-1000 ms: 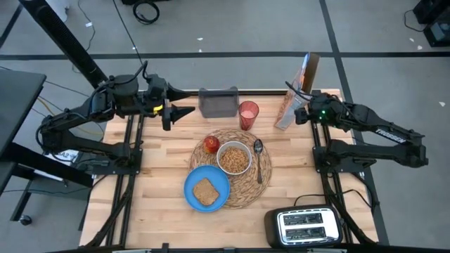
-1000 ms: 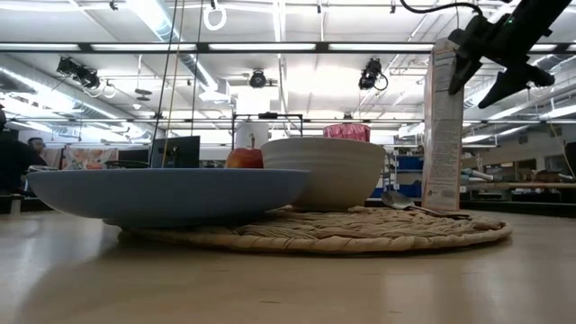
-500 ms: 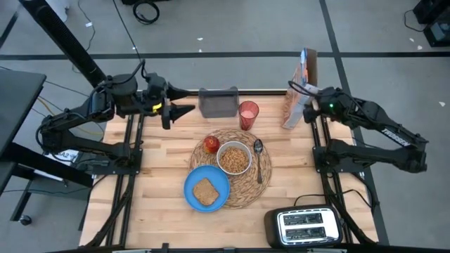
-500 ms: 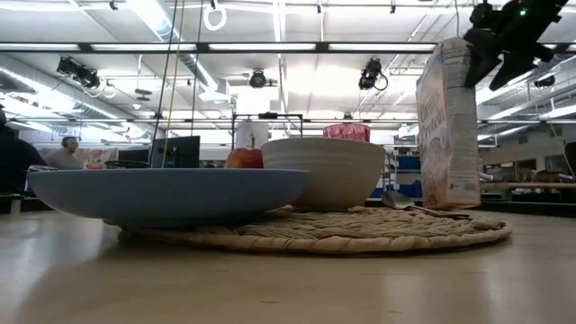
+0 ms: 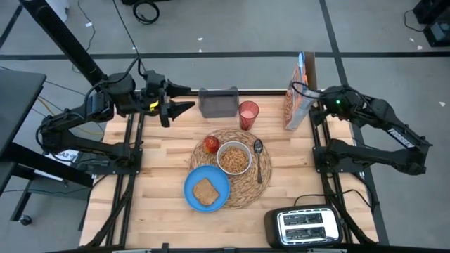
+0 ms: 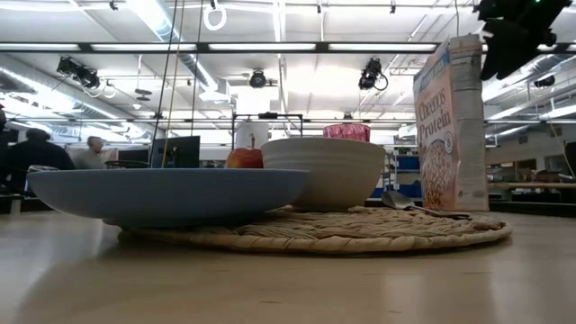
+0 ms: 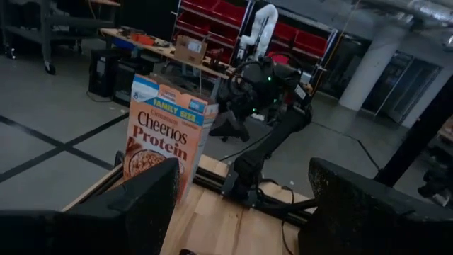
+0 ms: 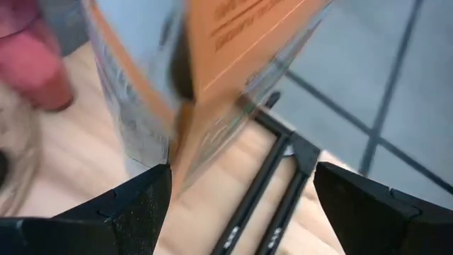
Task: Arrange a breakfast setting
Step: Pour the cereals from the cereal box into the white bowl, then return to Home Position
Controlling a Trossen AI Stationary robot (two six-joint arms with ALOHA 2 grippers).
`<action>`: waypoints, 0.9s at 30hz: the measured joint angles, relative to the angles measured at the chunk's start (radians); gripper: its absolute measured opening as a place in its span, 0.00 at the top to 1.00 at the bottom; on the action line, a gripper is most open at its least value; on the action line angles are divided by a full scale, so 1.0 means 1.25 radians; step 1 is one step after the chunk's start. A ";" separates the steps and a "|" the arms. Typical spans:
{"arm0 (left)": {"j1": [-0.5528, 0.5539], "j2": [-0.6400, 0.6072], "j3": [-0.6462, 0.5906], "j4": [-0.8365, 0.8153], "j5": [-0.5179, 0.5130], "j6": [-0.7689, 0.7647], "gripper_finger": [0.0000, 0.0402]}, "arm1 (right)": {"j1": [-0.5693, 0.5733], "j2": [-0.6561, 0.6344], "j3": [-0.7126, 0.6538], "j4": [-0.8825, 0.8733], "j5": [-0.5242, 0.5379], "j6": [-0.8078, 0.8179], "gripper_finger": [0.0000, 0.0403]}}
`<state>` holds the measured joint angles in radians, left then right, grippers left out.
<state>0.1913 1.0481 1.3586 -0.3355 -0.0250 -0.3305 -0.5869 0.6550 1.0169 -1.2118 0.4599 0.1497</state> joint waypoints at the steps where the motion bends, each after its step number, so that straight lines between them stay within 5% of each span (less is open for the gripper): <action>1: 0.000 0.000 0.000 -0.003 0.006 0.010 0.20 | 0.000 -0.002 0.005 -0.013 -0.021 0.000 0.14; 7: 0.000 0.000 0.000 -0.011 0.042 0.067 0.25 | 0.002 -0.038 0.007 -0.037 -0.131 0.010 0.14; 22: 0.002 -0.002 0.000 0.010 0.042 0.085 0.51 | 0.004 -0.132 0.008 -0.051 -0.182 0.000 0.14; 27: 0.000 -0.002 0.000 -0.003 0.044 0.075 0.56 | 0.004 -0.132 0.070 -0.087 -0.268 0.008 0.14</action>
<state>0.1917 1.0456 1.3586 -0.3398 0.0304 -0.2364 -0.5823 0.4900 1.1039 -1.3204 0.1250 0.1595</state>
